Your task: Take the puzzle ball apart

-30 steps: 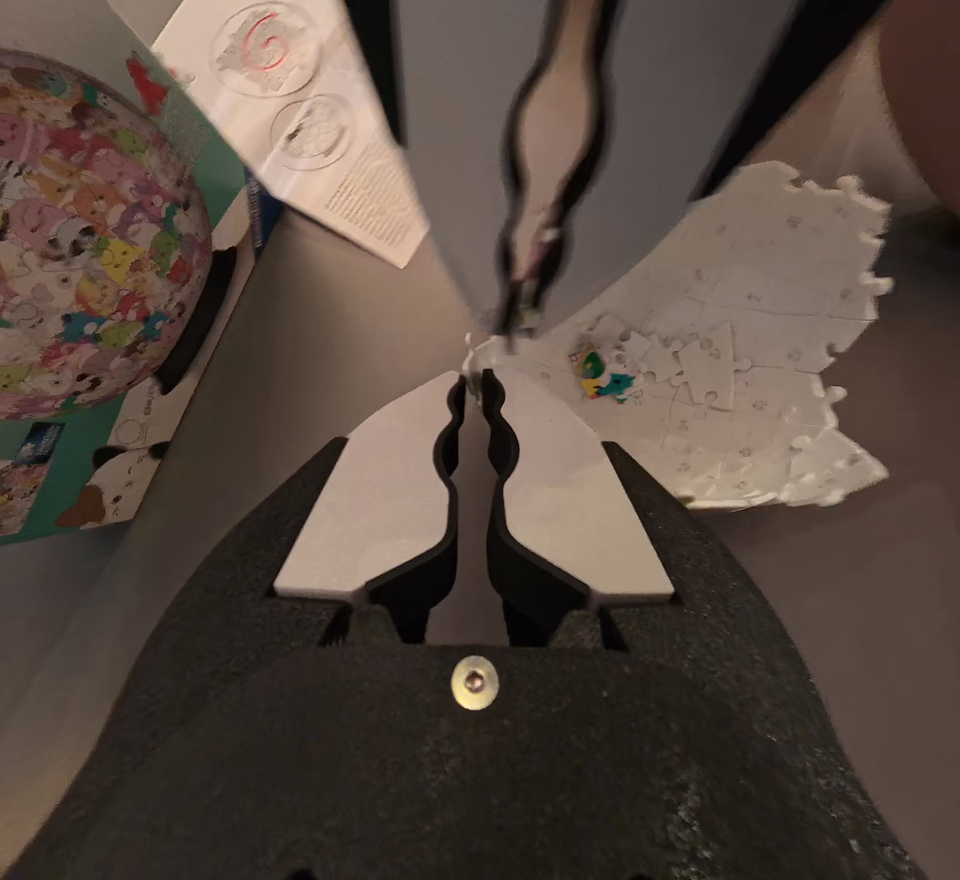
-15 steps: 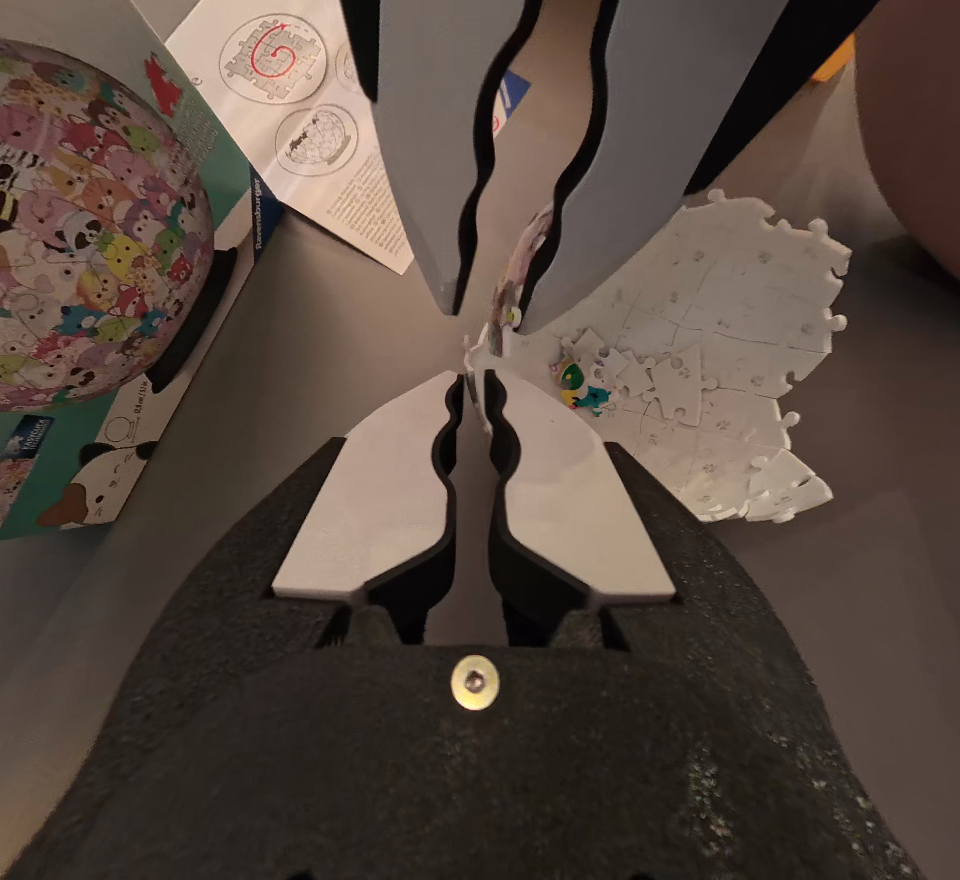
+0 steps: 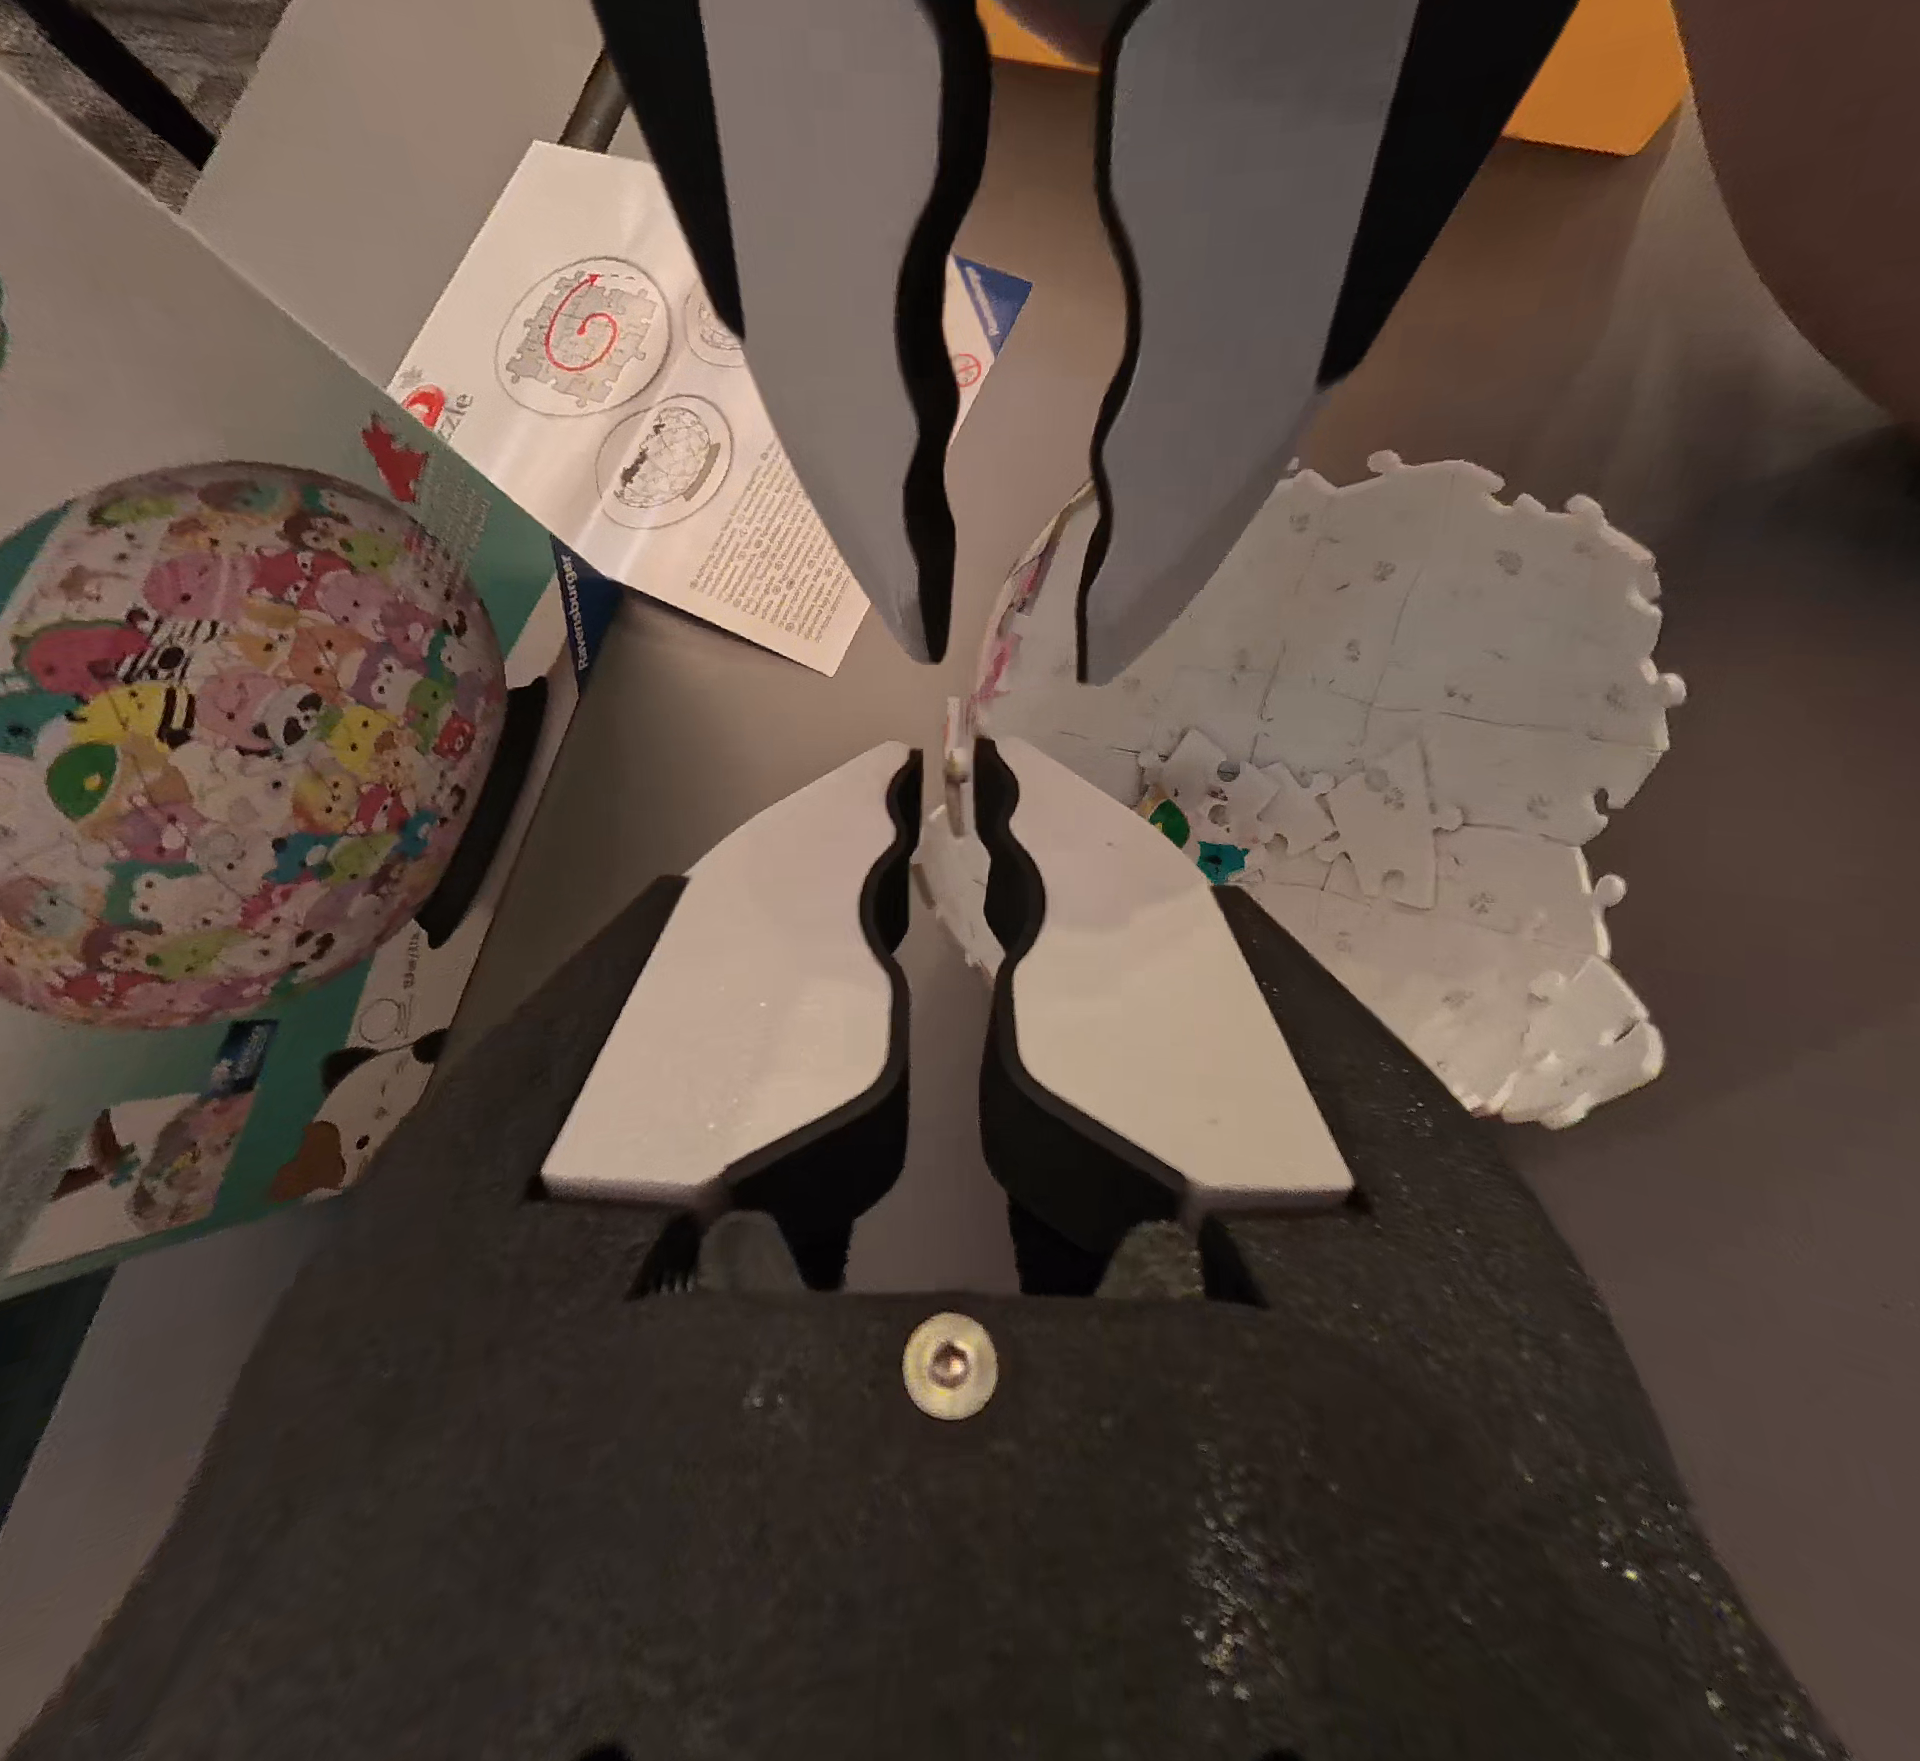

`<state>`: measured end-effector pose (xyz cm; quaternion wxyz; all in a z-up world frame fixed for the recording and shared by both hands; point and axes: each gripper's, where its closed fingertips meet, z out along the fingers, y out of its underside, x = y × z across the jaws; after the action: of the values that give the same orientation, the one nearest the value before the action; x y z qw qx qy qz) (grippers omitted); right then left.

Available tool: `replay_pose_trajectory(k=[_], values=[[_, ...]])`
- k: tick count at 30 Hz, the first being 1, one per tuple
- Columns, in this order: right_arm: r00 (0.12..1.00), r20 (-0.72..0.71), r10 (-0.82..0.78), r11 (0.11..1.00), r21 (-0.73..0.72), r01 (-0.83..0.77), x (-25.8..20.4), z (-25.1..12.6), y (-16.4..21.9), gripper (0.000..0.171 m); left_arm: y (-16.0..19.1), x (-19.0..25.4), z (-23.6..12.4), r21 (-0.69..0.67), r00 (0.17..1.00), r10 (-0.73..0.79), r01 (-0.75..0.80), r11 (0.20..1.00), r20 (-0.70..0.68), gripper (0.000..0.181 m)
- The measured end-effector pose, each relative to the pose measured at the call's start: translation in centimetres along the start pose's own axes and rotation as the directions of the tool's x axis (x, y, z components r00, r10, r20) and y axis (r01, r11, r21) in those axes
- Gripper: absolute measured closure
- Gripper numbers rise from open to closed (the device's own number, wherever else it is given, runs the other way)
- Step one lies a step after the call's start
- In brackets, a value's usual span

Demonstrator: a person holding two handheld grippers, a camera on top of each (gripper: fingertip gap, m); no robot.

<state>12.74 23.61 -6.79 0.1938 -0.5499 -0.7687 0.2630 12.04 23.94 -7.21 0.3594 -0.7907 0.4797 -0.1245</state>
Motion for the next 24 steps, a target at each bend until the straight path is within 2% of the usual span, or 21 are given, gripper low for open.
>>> replay_pose_trajectory(k=[6, 11, 18, 21, 24], values=[[1.000, -0.013, -0.015, 0.995, -0.098, 0.013, 0.3, 1.1, 1.0, 0.160, 0.3, -0.1, 0.0, -0.025, 1.000, 0.017, -0.017, 1.000, 0.010, 0.178], [0.999, -0.014, -0.047, 0.996, -0.083, 0.046, 0.1, 1.0, 0.8, 0.161, 0.3, -0.6, 0.0, -0.006, 0.998, -0.063, 0.063, 0.998, -0.003, 0.176], [0.997, -0.011, -0.073, 0.994, -0.086, 0.072, -0.1, 1.1, 0.7, 0.161, 0.5, -0.7, -0.1, -0.005, 0.998, -0.065, 0.065, 0.998, -0.015, 0.174], [0.997, -0.007, -0.073, 0.994, -0.087, 0.072, -0.2, 1.1, 0.8, 0.161, 0.4, 0.1, -0.3, 0.017, 0.998, 0.004, -0.003, 1.000, -0.058, 0.178], [0.995, 0.013, -0.095, 0.994, -0.061, 0.095, -0.6, 1.1, 0.5, 0.162, 0.8, 0.2, -0.6, -0.014, 0.997, 0.058, -0.059, 0.998, -0.058, 0.174]])
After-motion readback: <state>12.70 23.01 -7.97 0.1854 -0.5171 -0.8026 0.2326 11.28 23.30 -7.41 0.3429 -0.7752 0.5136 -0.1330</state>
